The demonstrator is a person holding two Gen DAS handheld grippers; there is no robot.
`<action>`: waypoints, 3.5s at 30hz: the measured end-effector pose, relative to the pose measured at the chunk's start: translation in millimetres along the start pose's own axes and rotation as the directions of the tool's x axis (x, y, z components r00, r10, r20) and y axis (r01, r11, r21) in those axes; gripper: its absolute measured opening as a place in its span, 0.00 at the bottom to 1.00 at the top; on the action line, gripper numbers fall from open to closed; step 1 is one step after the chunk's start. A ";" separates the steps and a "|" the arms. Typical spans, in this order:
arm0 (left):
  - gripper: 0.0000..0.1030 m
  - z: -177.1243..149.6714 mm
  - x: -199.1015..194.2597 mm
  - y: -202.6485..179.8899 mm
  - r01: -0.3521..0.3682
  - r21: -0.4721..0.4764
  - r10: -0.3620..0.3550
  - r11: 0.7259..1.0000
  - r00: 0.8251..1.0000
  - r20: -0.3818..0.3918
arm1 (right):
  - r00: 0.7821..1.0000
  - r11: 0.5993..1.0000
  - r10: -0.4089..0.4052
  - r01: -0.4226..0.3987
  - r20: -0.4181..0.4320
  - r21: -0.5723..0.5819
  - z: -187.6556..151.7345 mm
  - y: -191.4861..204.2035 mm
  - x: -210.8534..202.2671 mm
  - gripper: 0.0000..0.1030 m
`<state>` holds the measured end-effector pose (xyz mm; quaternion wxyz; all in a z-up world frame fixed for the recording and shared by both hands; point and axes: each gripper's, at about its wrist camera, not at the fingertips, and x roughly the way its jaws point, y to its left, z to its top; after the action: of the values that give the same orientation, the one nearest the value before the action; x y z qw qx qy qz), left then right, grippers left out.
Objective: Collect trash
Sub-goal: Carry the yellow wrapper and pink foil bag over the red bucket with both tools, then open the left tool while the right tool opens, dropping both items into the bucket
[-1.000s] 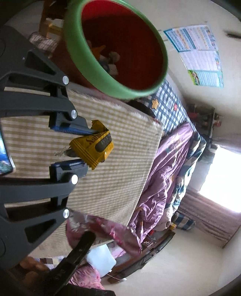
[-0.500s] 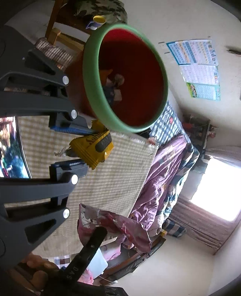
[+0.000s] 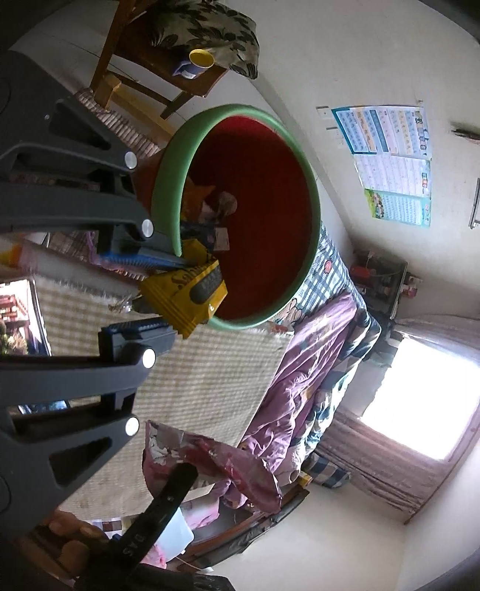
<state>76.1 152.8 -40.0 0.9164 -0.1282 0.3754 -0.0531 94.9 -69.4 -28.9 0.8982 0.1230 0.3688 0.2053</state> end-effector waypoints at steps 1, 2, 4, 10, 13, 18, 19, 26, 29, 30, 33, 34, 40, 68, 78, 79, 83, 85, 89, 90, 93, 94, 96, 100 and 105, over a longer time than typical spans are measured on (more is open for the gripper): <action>0.22 0.6 -0.7 2.3 0.001 -0.001 -0.001 1.000 1.000 0.003 | 1.000 1.000 0.002 -0.002 0.001 -0.003 -0.1 0.2 1.0 0.05; 0.22 1.7 -0.8 2.8 0.002 -0.002 -0.002 1.000 1.000 0.006 | 1.000 1.000 0.005 -0.005 0.002 -0.005 1.2 2.3 2.5 0.05; 0.22 5.1 -2.2 5.6 0.005 -0.002 -0.005 1.000 1.000 0.016 | 1.000 1.000 0.008 -0.008 0.004 -0.009 2.4 5.1 3.9 0.05; 0.22 15.7 -5.6 12.8 0.008 0.005 -0.008 1.000 0.999 0.049 | 1.000 1.000 0.021 -0.021 0.006 -0.023 6.6 15.6 11.4 0.05; 0.22 19.0 -4.8 15.6 -0.001 0.012 0.001 1.000 0.998 0.056 | 1.000 0.999 0.028 -0.027 0.007 -0.027 9.4 20.3 16.3 0.05; 0.22 21.9 0.4 19.6 -0.039 0.031 0.037 0.999 0.998 0.059 | 0.999 0.999 0.039 -0.039 0.003 -0.038 12.0 26.9 23.5 0.05; 0.22 21.1 0.9 21.3 -0.035 0.023 0.034 0.999 0.998 0.057 | 0.999 0.998 0.040 -0.040 0.002 -0.041 12.1 27.6 24.5 0.05; 0.22 28.7 5.0 29.4 -0.038 -0.002 0.038 0.999 0.998 0.057 | 0.999 0.996 0.054 -0.055 -0.002 -0.070 21.4 38.3 33.5 0.05; 0.22 32.7 4.6 31.0 -0.041 -0.008 0.041 0.999 0.997 0.062 | 0.998 0.994 0.066 -0.065 0.003 -0.085 26.6 45.1 36.0 0.05; 0.22 32.7 4.3 30.7 -0.040 -0.011 0.041 0.999 0.997 0.065 | 0.998 0.994 0.069 -0.068 0.005 -0.090 28.3 47.7 37.3 0.05; 0.22 34.9 5.4 31.8 -0.042 -0.015 0.043 0.999 0.997 0.069 | 0.997 0.992 0.074 -0.073 0.006 -0.104 31.5 54.6 41.6 0.05; 0.22 35.8 6.9 32.6 -0.043 -0.015 0.044 0.999 0.997 0.067 | 0.997 0.991 0.076 -0.075 0.004 -0.108 32.5 56.8 43.5 0.05; 0.22 44.3 12.7 40.0 -0.031 -0.037 0.034 0.999 0.998 0.059 | 0.997 0.987 0.075 -0.075 -0.009 -0.143 38.9 67.1 54.7 0.05; 0.22 45.3 68.5 55.7 -0.039 0.000 0.039 0.999 0.997 -0.062 | 0.996 0.981 0.055 -0.065 -0.065 -0.180 50.3 80.1 101.8 0.05; 0.22 43.1 84.3 58.5 -0.060 0.006 0.060 0.998 0.993 -0.101 | 0.995 0.984 0.052 -0.065 -0.084 -0.167 51.0 75.9 110.9 0.05; 0.22 43.6 85.6 58.8 -0.062 0.006 0.062 0.998 0.993 -0.103 | 0.995 0.983 0.053 -0.067 -0.088 -0.169 50.2 76.7 111.7 0.05; 0.22 42.3 88.6 60.4 -0.072 0.004 0.072 0.997 0.991 -0.110 | 0.993 0.983 0.055 -0.072 -0.101 -0.171 48.4 77.6 116.6 0.05; 0.22 41.9 89.9 60.4 -0.077 0.001 0.077 0.997 0.990 -0.115 | 0.993 0.983 0.058 -0.076 -0.107 -0.169 47.8 77.9 119.5 0.05; 0.22 42.5 92.5 59.8 -0.087 0.003 0.087 0.996 0.989 -0.120 | 0.992 0.982 0.059 -0.079 -0.115 -0.171 46.5 77.3 123.5 0.05; 0.22 42.3 92.4 59.5 -0.089 0.005 0.089 0.996 0.989 -0.120 | 0.991 0.982 0.060 -0.079 -0.118 -0.171 46.3 77.8 124.4 0.05; 0.22 42.0 92.6 58.0 -0.093 0.009 0.094 0.996 0.988 -0.120 | 0.991 0.982 0.061 -0.082 -0.123 -0.172 46.2 78.5 126.1 0.05; 0.22 41.5 93.1 57.1 -0.094 0.008 0.095 0.996 0.988 -0.121 | 0.990 0.982 0.061 -0.082 -0.124 -0.173 47.3 78.6 126.5 0.05; 0.22 41.5 93.3 57.3 -0.093 0.007 0.093 0.996 0.988 -0.121 | 0.990 0.981 0.060 -0.081 -0.124 -0.174 47.5 78.5 126.8 0.05; 0.22 41.7 94.4 58.6 -0.093 0.007 0.094 0.996 0.988 -0.123 | 0.991 0.982 0.057 -0.079 -0.125 -0.174 47.4 78.5 127.1 0.05; 0.25 42.3 94.4 58.7 -0.094 0.007 0.094 0.996 0.988 -0.123 | 0.990 0.983 0.053 -0.075 -0.132 -0.169 45.2 76.9 127.9 0.07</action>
<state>173.1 199.2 -90.9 0.8931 -0.1063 0.4367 -0.0179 188.1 54.3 -46.9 0.8731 0.0427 0.4017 0.2728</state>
